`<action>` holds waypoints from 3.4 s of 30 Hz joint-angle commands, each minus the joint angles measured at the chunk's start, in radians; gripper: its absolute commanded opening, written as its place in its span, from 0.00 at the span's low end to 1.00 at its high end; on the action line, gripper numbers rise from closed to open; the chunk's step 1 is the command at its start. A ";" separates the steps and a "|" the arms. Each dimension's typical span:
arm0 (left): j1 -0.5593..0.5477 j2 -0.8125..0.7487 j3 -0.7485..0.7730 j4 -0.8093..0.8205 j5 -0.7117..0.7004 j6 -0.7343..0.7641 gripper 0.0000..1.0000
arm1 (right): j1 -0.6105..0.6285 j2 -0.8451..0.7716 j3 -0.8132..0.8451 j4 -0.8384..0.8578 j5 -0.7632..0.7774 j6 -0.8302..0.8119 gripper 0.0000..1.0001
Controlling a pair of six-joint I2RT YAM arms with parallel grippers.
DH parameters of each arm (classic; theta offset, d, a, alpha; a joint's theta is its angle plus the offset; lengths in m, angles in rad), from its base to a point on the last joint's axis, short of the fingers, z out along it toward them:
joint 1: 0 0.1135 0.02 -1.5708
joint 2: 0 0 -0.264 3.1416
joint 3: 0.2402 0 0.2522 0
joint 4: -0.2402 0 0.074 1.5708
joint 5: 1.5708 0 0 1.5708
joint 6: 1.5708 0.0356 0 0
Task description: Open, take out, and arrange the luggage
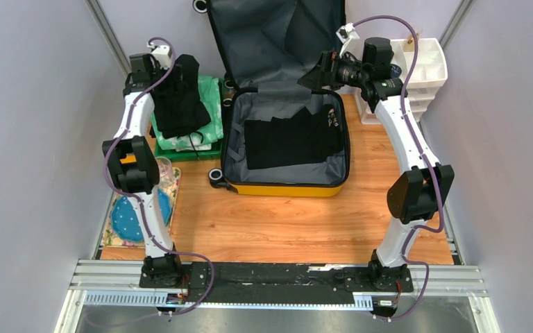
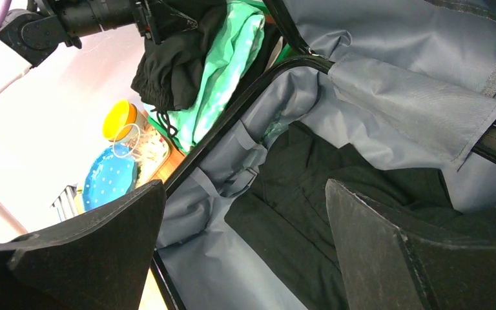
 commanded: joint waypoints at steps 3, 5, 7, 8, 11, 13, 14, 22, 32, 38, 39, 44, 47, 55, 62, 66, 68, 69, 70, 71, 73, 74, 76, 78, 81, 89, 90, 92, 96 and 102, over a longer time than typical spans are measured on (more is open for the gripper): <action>0.027 -0.172 0.002 0.081 0.130 -0.088 0.81 | 0.010 0.008 0.030 0.003 -0.002 -0.014 0.98; 0.035 -0.235 -0.042 0.126 0.133 -0.100 0.81 | 0.008 0.008 0.030 0.003 -0.004 -0.014 0.98; 0.050 -0.267 -0.070 0.163 0.144 -0.139 0.81 | 0.008 0.006 0.028 0.004 -0.007 -0.015 0.98; 0.055 -0.291 -0.096 0.176 0.154 -0.151 0.82 | 0.010 0.006 0.027 0.001 -0.007 -0.014 0.98; 0.059 -0.318 -0.164 0.255 0.176 -0.179 0.81 | 0.008 0.005 0.022 0.004 -0.011 -0.012 0.98; 0.059 -0.312 -0.193 0.313 0.208 -0.199 0.74 | 0.008 0.005 0.021 0.001 -0.010 -0.014 0.98; 0.059 -0.290 -0.198 0.331 0.223 -0.208 0.68 | 0.010 0.005 0.019 0.000 -0.008 -0.014 0.98; 0.059 -0.114 -0.205 0.307 0.213 -0.243 0.17 | 0.011 0.035 0.030 -0.223 0.102 -0.211 0.98; 0.059 -0.080 -0.224 0.212 0.176 -0.213 0.48 | 0.098 0.167 0.093 -0.482 0.262 -0.601 0.93; 0.088 -0.176 -0.139 0.151 0.112 -0.228 0.78 | 0.269 0.216 0.059 -0.338 0.320 -0.618 0.94; 0.094 -0.189 -0.132 0.143 0.107 -0.241 0.78 | 0.290 0.239 0.056 -0.322 0.320 -0.624 0.94; 0.122 -0.288 -0.145 0.117 0.110 -0.243 0.79 | 0.402 0.350 0.107 -0.287 0.329 -0.606 0.95; 0.122 -0.341 -0.188 0.100 0.122 -0.211 0.79 | 0.436 0.412 0.146 -0.275 0.325 -0.585 0.96; 0.124 -0.408 -0.277 0.088 0.119 -0.188 0.80 | 0.476 0.480 0.099 -0.275 0.349 -0.643 0.93; 0.125 -0.391 -0.277 0.097 0.135 -0.220 0.80 | 0.491 0.532 0.113 -0.266 0.433 -0.687 0.82; 0.125 -0.382 -0.274 0.111 0.147 -0.234 0.80 | 0.508 0.545 0.131 -0.262 0.466 -0.713 0.65; 0.124 -0.381 -0.274 0.114 0.150 -0.235 0.80 | 0.514 0.538 0.142 -0.259 0.469 -0.710 0.47; 0.125 -0.382 -0.274 0.114 0.151 -0.234 0.80 | 0.513 0.535 0.150 -0.264 0.455 -0.707 0.44; 0.124 -0.384 -0.274 0.114 0.151 -0.232 0.80 | 0.514 0.523 0.157 -0.264 0.447 -0.707 0.41; 0.125 -0.385 -0.276 0.117 0.155 -0.232 0.80 | 0.513 0.514 0.159 -0.262 0.438 -0.706 0.29; 0.125 -0.388 -0.279 0.118 0.158 -0.229 0.80 | 0.513 0.499 0.168 -0.255 0.414 -0.703 0.14; 0.124 -0.390 -0.281 0.120 0.156 -0.228 0.80 | 0.513 0.486 0.174 -0.253 0.407 -0.698 0.03; 0.124 -0.390 -0.282 0.121 0.155 -0.226 0.80 | 0.511 0.479 0.194 -0.262 0.389 -0.690 0.00; 0.124 -0.390 -0.287 0.126 0.158 -0.229 0.80 | 0.511 0.457 0.211 -0.270 0.374 -0.681 0.00; 0.124 -0.387 -0.288 0.134 0.167 -0.237 0.80 | 0.510 0.427 0.214 -0.281 0.342 -0.667 0.00; 0.124 -0.379 -0.285 0.149 0.176 -0.248 0.80 | 0.438 0.354 0.214 -0.230 0.297 -0.476 0.00; 0.124 -0.376 -0.284 0.150 0.178 -0.249 0.80 | 0.413 0.345 0.194 -0.226 0.297 -0.459 0.00; 0.124 -0.376 -0.285 0.152 0.182 -0.251 0.80 | 0.393 0.310 0.159 -0.197 0.301 -0.413 0.00; 0.124 -0.371 -0.284 0.158 0.190 -0.255 0.80 | 0.341 0.242 0.064 -0.154 0.353 -0.355 0.00; 0.122 -0.367 -0.284 0.160 0.207 -0.252 0.80 | 0.212 0.111 -0.077 -0.144 0.537 -0.259 0.00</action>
